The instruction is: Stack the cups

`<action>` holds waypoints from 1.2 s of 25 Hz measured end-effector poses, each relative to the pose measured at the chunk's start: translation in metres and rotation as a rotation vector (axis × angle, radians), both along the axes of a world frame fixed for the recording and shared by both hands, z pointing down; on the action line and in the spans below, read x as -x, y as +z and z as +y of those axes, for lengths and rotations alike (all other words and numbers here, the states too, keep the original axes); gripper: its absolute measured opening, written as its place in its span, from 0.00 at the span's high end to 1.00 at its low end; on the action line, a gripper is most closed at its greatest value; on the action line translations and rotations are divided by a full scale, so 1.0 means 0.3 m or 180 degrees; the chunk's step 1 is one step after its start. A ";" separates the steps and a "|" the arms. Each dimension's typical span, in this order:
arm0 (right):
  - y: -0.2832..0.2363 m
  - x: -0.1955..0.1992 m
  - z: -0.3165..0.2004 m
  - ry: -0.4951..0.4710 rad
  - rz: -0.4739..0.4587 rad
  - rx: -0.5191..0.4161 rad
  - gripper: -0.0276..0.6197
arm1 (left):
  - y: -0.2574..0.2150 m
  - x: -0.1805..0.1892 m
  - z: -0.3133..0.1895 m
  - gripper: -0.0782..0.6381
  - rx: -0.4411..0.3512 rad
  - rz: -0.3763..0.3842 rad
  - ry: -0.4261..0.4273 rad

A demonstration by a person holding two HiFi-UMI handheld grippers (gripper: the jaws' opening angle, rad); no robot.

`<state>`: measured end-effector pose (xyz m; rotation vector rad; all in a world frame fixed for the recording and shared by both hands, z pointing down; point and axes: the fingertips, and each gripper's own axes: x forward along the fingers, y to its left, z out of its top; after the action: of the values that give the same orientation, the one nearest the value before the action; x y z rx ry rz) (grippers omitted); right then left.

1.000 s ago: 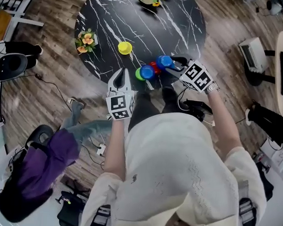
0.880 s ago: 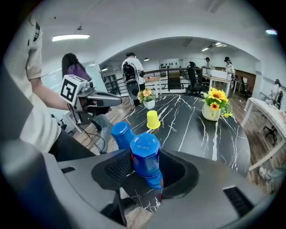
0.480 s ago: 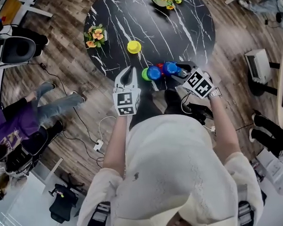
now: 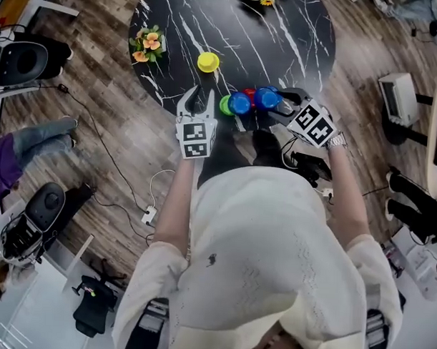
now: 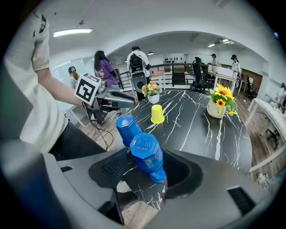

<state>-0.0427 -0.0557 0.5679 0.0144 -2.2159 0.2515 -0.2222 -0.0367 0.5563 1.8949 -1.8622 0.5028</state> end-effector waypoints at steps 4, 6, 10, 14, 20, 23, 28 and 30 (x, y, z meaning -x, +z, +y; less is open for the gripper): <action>-0.038 -0.016 -0.020 0.0147 -0.0068 0.0008 0.56 | 0.069 0.045 -0.041 0.65 0.0098 -0.0120 0.0035; -0.066 -0.025 -0.036 0.0261 -0.0142 0.0034 0.56 | 0.093 0.066 -0.070 0.63 0.0132 -0.0151 0.0036; -0.143 -0.052 -0.090 0.0693 -0.0463 0.0052 0.60 | 0.152 0.100 -0.129 0.58 0.0213 -0.0200 0.0013; -0.208 -0.096 -0.168 0.1185 -0.0715 -0.0122 0.65 | 0.231 0.136 -0.194 0.55 0.0342 -0.0255 -0.0017; -0.240 -0.163 -0.192 0.1514 -0.0731 -0.0285 0.67 | 0.313 0.149 -0.248 0.53 0.0444 -0.0255 -0.0027; -0.237 -0.186 -0.186 0.1593 -0.0691 -0.0307 0.67 | 0.326 0.136 -0.263 0.52 0.0465 -0.0264 0.0025; -0.237 -0.193 -0.194 0.1647 -0.0693 -0.0361 0.68 | 0.322 0.152 -0.281 0.59 0.0439 -0.0367 -0.0070; -0.244 -0.194 -0.191 0.1631 -0.0711 -0.0380 0.68 | 0.296 0.142 -0.270 0.59 0.0398 -0.0338 -0.0059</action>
<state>0.0154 -0.1129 0.4946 0.6530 -2.4154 0.4156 -0.2648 -0.1176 0.6450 1.7994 -1.8661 0.7092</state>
